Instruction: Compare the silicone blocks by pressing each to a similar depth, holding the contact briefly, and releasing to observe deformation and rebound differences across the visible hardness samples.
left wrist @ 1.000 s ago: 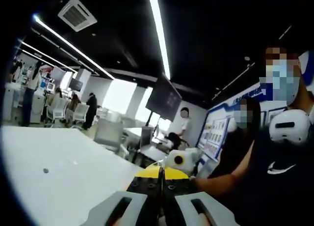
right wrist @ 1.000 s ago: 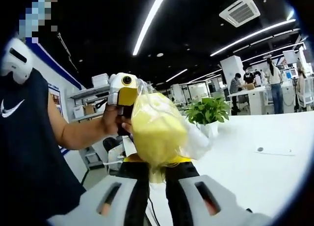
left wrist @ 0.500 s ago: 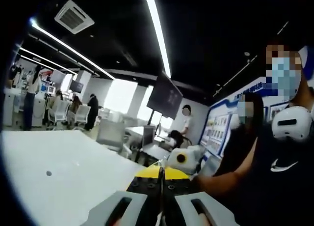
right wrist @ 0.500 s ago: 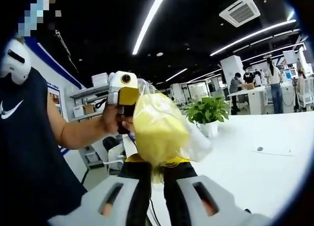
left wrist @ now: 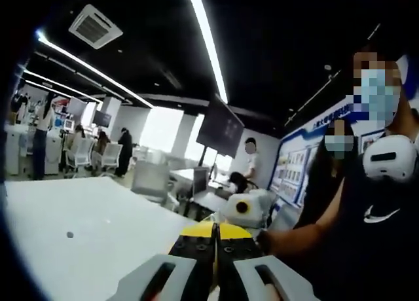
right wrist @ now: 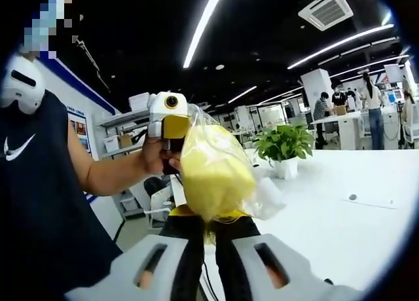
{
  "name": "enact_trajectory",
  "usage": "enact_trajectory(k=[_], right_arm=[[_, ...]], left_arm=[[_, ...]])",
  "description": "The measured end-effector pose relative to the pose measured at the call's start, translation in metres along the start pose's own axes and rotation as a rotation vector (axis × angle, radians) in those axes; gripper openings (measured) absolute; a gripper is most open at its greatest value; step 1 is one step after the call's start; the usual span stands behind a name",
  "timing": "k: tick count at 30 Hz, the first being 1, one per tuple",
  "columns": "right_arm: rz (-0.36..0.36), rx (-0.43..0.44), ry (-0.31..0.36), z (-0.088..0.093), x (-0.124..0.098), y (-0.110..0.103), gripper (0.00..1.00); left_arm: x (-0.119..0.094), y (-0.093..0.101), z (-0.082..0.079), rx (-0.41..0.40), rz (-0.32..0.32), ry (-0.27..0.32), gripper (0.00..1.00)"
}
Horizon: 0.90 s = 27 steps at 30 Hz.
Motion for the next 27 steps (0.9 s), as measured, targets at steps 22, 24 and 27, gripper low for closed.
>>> enact_trajectory(k=[22, 24, 27], right_arm=[[0.005, 0.017, -0.014, 0.01, -0.004, 0.003, 0.01], [0.005, 0.016, -0.014, 0.011, -0.005, 0.003, 0.01], [0.005, 0.022, -0.014, 0.013, -0.005, 0.004, 0.01]], left_arm=[[-0.001, -0.004, 0.009, 0.013, -0.027, -0.041, 0.0], [-0.001, -0.003, 0.009, 0.019, -0.023, -0.045, 0.0], [-0.001, -0.003, 0.01, 0.028, -0.019, -0.052, 0.0]])
Point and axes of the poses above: the point that each gripper's makers call its tool centre point, and the gripper's own axes: x roughly forward along the fingers, y roughly to its right, z roughly out of its underside, the point moved 7 cm from there along -x, roughly backward along the fingers, and after that the axes turned 15 degrees about y, right-handed, at the moved point
